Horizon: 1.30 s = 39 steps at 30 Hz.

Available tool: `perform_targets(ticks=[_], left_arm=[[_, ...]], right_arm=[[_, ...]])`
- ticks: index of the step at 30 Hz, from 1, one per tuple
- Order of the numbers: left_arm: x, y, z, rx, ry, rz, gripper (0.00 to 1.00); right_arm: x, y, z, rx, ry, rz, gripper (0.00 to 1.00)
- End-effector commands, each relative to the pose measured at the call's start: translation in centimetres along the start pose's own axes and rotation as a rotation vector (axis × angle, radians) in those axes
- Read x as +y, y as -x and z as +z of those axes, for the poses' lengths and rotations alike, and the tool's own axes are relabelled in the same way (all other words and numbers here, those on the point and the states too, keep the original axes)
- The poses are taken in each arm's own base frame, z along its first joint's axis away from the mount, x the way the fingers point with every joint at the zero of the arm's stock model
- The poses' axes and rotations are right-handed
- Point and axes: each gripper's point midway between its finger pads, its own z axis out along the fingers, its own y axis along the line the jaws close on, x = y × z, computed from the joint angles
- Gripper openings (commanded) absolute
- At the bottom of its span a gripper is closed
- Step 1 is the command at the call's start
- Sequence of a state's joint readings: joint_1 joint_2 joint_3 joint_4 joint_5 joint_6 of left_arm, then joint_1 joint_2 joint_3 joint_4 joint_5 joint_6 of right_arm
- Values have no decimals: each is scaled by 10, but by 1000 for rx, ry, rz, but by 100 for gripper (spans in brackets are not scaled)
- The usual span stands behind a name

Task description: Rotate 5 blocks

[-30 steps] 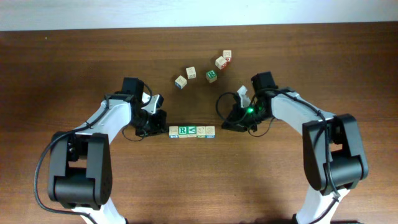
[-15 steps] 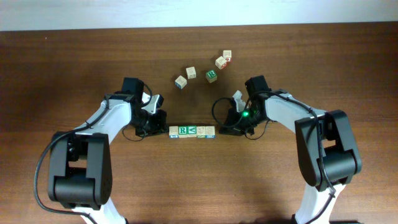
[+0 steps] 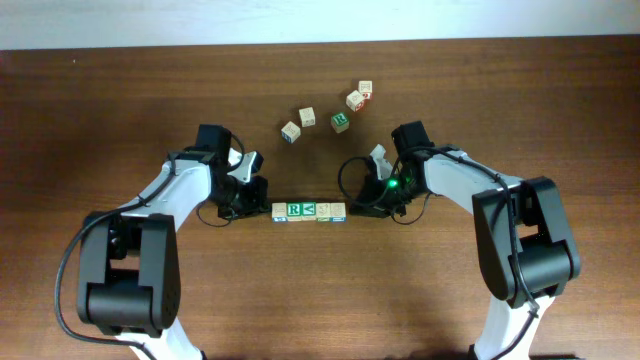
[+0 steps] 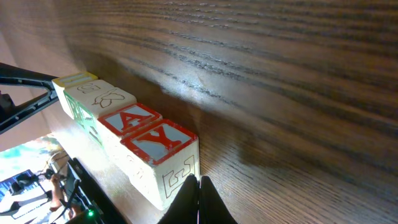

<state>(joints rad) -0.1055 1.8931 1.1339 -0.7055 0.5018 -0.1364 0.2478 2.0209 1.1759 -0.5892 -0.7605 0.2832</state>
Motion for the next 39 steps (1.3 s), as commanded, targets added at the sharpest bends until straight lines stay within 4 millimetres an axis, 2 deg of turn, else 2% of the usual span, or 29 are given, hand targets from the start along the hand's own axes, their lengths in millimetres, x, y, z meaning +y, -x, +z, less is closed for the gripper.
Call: perform_targets(ticks=[1, 9, 25, 34, 39], left_arm=[[-2, -4, 4, 16, -17, -12, 0], [-2, -4, 4, 16, -17, -12, 0], [-2, -2, 4, 8, -18, -7, 0], [-2, -2, 4, 8, -18, -7, 0], [-2, -2, 4, 8, -19, -7, 0]], right_arm=[[2, -4, 5, 17, 15, -13, 4], [10, -6, 10, 25, 20, -38, 4], [17, 1, 7, 10, 37, -65, 4], [45, 2, 4, 1, 67, -175, 4], [52, -1, 6, 8, 73, -196, 4]])
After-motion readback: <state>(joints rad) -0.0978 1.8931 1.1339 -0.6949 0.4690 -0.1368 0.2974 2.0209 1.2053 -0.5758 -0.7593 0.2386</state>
